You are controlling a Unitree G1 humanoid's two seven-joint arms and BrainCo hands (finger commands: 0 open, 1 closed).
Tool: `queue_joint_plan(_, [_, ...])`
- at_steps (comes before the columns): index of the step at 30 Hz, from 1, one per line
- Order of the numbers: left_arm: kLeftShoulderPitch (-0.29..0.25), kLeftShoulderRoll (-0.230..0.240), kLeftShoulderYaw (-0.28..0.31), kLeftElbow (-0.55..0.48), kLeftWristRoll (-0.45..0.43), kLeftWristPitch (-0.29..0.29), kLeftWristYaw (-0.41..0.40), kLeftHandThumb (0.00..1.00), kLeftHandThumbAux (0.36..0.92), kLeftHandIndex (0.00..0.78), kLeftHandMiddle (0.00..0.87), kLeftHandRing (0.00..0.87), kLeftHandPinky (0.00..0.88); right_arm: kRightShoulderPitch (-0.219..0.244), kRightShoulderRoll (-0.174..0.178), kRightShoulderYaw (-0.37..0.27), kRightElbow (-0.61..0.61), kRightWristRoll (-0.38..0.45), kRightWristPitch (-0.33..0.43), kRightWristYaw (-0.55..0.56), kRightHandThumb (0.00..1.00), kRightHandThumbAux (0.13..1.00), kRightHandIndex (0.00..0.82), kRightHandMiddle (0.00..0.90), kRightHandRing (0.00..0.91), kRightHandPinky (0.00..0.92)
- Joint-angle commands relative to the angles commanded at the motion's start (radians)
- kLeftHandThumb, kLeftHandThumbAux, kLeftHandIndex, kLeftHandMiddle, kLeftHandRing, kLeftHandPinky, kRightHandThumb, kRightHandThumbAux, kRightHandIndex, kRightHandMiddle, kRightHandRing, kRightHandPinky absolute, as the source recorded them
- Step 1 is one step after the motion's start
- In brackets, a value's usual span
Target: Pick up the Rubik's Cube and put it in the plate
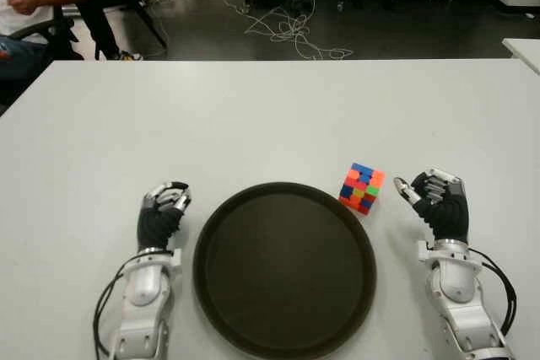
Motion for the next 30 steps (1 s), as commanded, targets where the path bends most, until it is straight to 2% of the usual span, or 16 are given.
queue_joint_plan(5, [-0.003, 0.008, 0.008, -0.011, -0.008, 0.015, -0.012, 0.712, 0.705, 0.444, 0.808, 0.830, 0.823, 0.004, 0.002, 0.008, -0.014, -0.013, 0.002, -0.009, 0.292, 0.828, 0.673, 0.793, 0.822, 0.835])
queue_joint_plan(13, [-0.022, 0.019, 0.019, 0.011, -0.008, 0.004, -0.027, 0.711, 0.705, 0.444, 0.809, 0.831, 0.829, -0.008, 0.007, 0.013, -0.005, -0.024, 0.008, -0.019, 0.287, 0.825, 0.677, 0.800, 0.829, 0.840])
queue_joint_plan(30, [-0.022, -0.009, 0.033, 0.009, -0.013, -0.014, 0.003, 0.710, 0.706, 0.444, 0.793, 0.819, 0.821, -0.013, 0.007, 0.014, -0.006, -0.012, -0.002, -0.013, 0.280, 0.831, 0.680, 0.796, 0.825, 0.835])
